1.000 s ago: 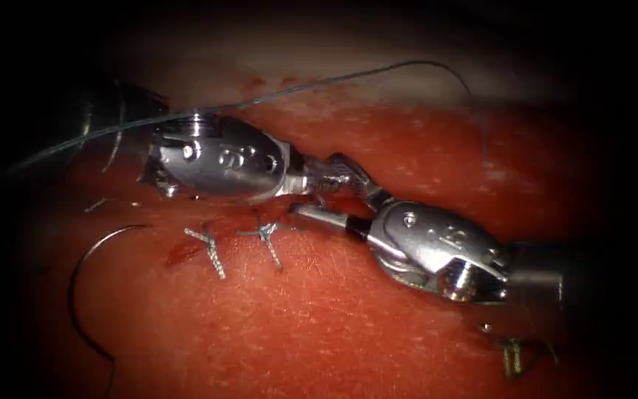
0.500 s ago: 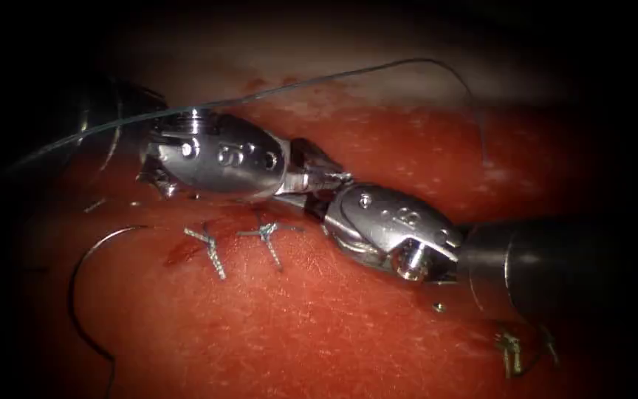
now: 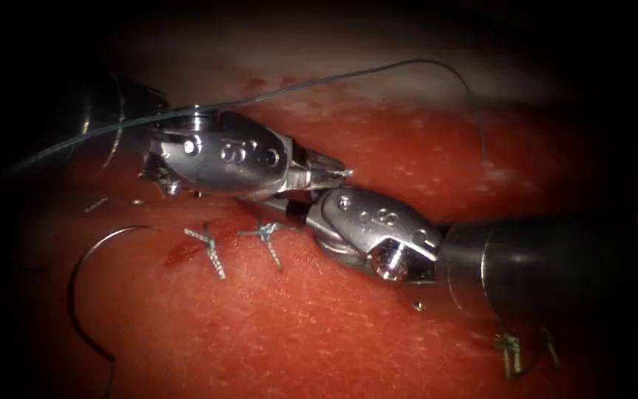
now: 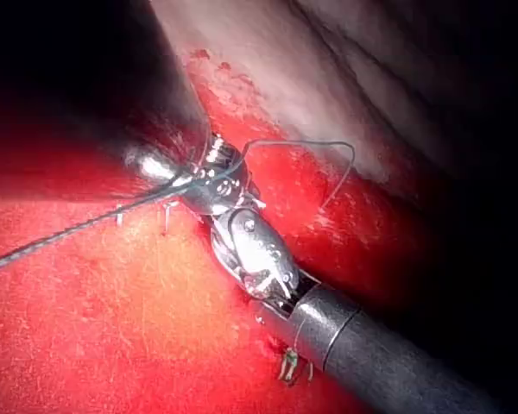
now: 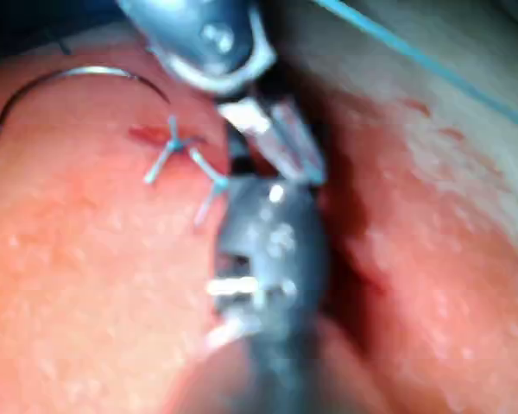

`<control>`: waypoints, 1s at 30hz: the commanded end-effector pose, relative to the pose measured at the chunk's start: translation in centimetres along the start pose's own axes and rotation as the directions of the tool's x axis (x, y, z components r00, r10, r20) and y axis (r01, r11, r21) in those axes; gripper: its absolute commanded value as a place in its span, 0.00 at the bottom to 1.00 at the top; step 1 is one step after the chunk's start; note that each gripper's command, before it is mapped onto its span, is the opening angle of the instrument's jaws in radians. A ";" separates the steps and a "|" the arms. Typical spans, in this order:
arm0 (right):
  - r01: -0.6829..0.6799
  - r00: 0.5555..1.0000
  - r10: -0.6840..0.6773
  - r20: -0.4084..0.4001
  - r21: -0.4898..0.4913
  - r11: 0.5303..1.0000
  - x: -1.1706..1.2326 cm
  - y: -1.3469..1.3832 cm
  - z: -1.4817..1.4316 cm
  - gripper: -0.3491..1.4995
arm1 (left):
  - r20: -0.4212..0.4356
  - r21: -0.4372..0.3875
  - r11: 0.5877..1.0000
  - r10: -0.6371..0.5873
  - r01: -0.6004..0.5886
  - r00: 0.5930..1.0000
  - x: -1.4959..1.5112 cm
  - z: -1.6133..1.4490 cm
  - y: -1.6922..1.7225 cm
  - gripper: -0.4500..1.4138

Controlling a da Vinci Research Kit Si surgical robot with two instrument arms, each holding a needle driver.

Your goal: Wound Closure

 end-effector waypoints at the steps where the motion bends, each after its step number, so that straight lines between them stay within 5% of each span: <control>1: -0.002 1.000 0.002 0.000 0.002 1.000 -0.04 -0.03 0.06 0.87 | -0.001 -0.003 1.000 0.001 -0.001 1.000 -0.03 0.09 0.03 0.05; 5: -0.001 1.000 0.001 -0.002 -0.005 1.000 -0.04 -0.01 0.10 0.92 | -0.001 -0.003 1.000 0.001 -0.001 1.000 -0.03 0.08 0.04 0.05; 9: -0.001 1.000 0.001 -0.002 -0.005 1.000 -0.05 -0.06 0.09 0.81 | -0.001 -0.002 1.000 0.001 -0.001 1.000 -0.03 0.09 0.04 0.05; 10: -0.001 1.000 0.001 -0.002 -0.005 1.000 -0.05 -0.07 0.09 0.72 | -0.001 -0.002 1.000 0.001 -0.001 1.000 -0.03 0.09 0.04 0.05; 11: 0.000 1.000 0.000 0.007 0.054 0.999 -0.07 -0.09 0.09 0.30 | -0.001 -0.003 1.000 0.001 -0.001 1.000 -0.02 0.09 0.04 0.05; 12: 0.002 1.000 -0.003 0.014 0.098 0.995 -0.08 -0.09 0.08 0.00 | -0.001 -0.003 1.000 0.001 -0.001 1.000 -0.02 0.08 0.04 0.05; 21: 0.055 0.998 -0.054 -0.014 0.078 0.995 -0.03 -0.01 0.02 0.00 | -0.006 -0.009 1.000 0.000 0.000 1.000 0.00 0.02 0.04 0.05; 22: 0.055 0.998 -0.053 -0.025 0.059 0.997 -0.03 0.01 0.02 0.27 | -0.006 -0.011 1.000 0.000 0.000 1.000 0.00 0.00 0.03 0.05; 23: 0.050 0.998 -0.051 -0.047 -0.017 0.999 -0.02 0.03 -0.01 0.83 | -0.012 -0.022 1.000 -0.006 0.006 1.000 0.00 -0.06 0.00 0.05; 26: 0.035 0.998 -0.040 -0.058 -0.098 0.995 0.02 0.06 -0.04 0.98 | -0.015 -0.015 1.000 -0.006 0.006 1.000 0.01 -0.19 -0.06 0.05; 30: 0.027 0.998 -0.030 -0.048 -0.064 0.998 0.04 0.05 -0.24 0.98 | -0.022 -0.009 1.000 -0.010 0.010 1.000 -0.05 -0.47 -0.15 0.05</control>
